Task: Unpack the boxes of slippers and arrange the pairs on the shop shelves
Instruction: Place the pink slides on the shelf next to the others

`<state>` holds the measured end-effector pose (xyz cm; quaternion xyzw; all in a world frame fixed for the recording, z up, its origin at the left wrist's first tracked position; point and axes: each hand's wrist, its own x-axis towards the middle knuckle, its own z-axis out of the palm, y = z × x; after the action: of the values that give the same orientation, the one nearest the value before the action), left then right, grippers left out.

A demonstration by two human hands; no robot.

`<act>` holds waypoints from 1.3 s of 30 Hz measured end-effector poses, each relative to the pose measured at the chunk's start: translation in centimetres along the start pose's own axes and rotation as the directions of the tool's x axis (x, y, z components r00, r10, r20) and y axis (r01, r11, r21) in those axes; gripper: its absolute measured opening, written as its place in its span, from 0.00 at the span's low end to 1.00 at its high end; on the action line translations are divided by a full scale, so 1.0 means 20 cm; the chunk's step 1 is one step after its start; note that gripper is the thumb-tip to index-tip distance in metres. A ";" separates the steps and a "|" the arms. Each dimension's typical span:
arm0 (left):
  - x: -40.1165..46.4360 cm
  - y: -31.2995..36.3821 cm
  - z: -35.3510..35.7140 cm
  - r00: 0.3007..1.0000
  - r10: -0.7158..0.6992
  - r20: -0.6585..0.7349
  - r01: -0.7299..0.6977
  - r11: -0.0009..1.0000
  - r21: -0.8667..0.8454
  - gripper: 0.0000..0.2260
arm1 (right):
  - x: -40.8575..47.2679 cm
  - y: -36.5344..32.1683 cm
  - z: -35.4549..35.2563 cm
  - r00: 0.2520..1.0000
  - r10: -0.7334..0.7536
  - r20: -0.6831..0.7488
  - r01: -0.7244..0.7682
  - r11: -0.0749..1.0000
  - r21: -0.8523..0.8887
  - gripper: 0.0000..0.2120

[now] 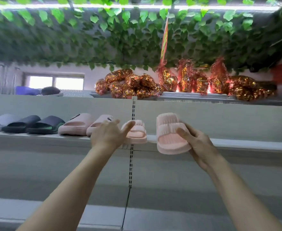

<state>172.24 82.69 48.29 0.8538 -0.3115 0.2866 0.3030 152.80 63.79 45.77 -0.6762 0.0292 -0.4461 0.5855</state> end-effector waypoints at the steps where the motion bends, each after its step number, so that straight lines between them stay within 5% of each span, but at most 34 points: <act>1: -0.02 0.02 -0.01 0.998 0.056 -0.039 -0.058 0.998 -0.033 0.35 | 0.05 0.01 0.00 1.000 0.020 -0.005 -0.020 0.999 -0.044 0.24; 4: -0.08 0.08 0.00 0.981 0.189 0.038 -0.181 0.972 -0.152 0.34 | 0.20 0.03 -0.02 0.998 0.056 -0.007 -0.056 0.964 -0.258 0.17; 10: -0.14 0.14 0.09 0.951 0.276 0.138 -0.281 0.960 0.016 0.35 | 0.33 0.02 0.01 0.997 -0.009 -0.075 -0.045 0.727 -0.685 0.22; 16: -0.05 0.07 0.19 0.946 0.307 0.108 -0.309 0.951 0.006 0.32 | 0.10 0.13 0.08 0.952 -0.260 0.163 0.276 0.493 -0.825 0.38; 21: 0.04 0.03 0.29 0.934 0.337 0.118 -0.337 0.941 -0.014 0.33 | 0.19 0.18 0.11 0.930 -0.318 0.186 0.275 0.262 -0.925 0.51; 28: 0.12 0.02 0.38 0.943 0.309 0.125 -0.305 0.951 -0.045 0.31 | 0.34 0.26 0.13 0.943 -0.237 0.235 0.280 0.182 -0.943 0.56; 32: 0.13 0.01 0.40 0.945 0.305 0.116 -0.297 0.952 -0.079 0.30 | 0.34 0.27 0.15 0.943 -0.222 0.250 0.277 0.102 -0.956 0.52; 39: 0.11 0.05 0.36 0.954 0.261 0.148 -0.252 0.965 -0.076 0.29 | 0.33 0.25 0.17 0.957 -0.168 0.235 0.256 0.115 -0.960 0.33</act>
<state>175.10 76.28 45.37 0.8171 -0.4507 0.2465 0.2616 161.34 61.21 45.68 -0.9040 0.1959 -0.3743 -0.0652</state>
